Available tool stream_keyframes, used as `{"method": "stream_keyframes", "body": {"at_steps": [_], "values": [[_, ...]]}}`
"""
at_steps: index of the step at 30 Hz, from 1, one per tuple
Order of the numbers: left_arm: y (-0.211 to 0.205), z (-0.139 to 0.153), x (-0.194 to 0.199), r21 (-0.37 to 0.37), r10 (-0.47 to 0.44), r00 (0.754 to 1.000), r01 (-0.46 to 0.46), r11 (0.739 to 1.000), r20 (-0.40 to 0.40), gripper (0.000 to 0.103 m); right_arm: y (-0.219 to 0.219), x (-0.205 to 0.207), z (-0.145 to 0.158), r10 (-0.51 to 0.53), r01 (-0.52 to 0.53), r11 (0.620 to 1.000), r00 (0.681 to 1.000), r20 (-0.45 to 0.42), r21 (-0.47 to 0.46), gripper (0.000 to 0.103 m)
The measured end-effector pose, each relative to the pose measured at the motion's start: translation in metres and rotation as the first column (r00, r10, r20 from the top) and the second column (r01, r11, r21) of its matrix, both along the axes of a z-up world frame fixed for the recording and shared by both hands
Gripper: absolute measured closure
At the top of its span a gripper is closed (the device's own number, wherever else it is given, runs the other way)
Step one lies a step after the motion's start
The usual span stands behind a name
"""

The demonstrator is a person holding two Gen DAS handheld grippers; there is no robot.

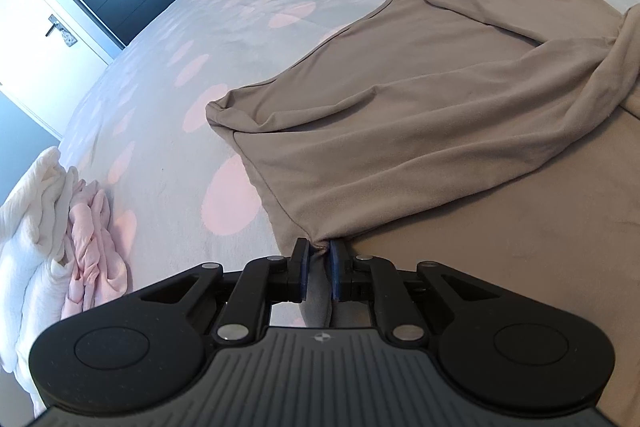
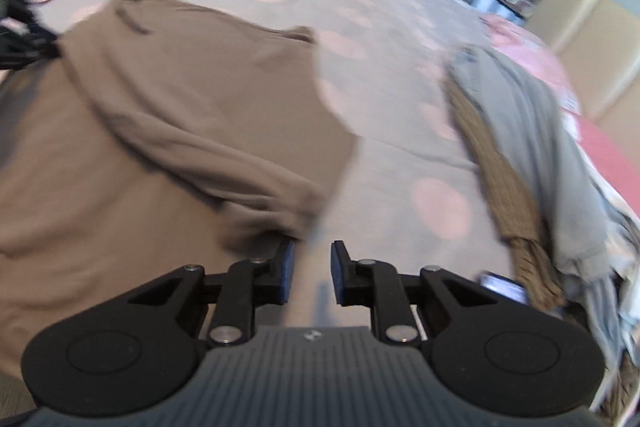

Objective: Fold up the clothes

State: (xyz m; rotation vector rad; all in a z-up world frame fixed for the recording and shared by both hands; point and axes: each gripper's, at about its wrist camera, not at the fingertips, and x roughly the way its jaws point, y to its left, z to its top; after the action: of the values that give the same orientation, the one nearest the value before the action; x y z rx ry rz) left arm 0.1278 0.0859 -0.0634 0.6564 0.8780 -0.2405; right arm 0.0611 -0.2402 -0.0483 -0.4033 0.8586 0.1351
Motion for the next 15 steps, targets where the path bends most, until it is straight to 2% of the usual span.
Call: {"method": "stream_keyframes", "body": {"at_steps": [5, 11, 15], "values": [[0.000, 0.001, 0.000, -0.010, 0.019, 1.000, -0.019, 1.000, -0.006, 0.094, -0.016, -0.009, 0.011, -0.031, 0.031, 0.995, 1.000, -0.001, 0.100, 0.074], [0.001, 0.001, 0.000, -0.013, 0.033, 0.999, -0.034, 0.999, -0.013, 0.094, -0.009, -0.027, 0.011, -0.016, 0.027, 0.970, 0.999, -0.048, 0.243, 0.074], [0.001, 0.001, -0.001, -0.010, 0.036, 0.999, -0.037, 0.999, -0.014, 0.094, -0.001, -0.023, 0.003, -0.022, 0.046, 0.950, 0.997, -0.080, 0.307, 0.074]]}}
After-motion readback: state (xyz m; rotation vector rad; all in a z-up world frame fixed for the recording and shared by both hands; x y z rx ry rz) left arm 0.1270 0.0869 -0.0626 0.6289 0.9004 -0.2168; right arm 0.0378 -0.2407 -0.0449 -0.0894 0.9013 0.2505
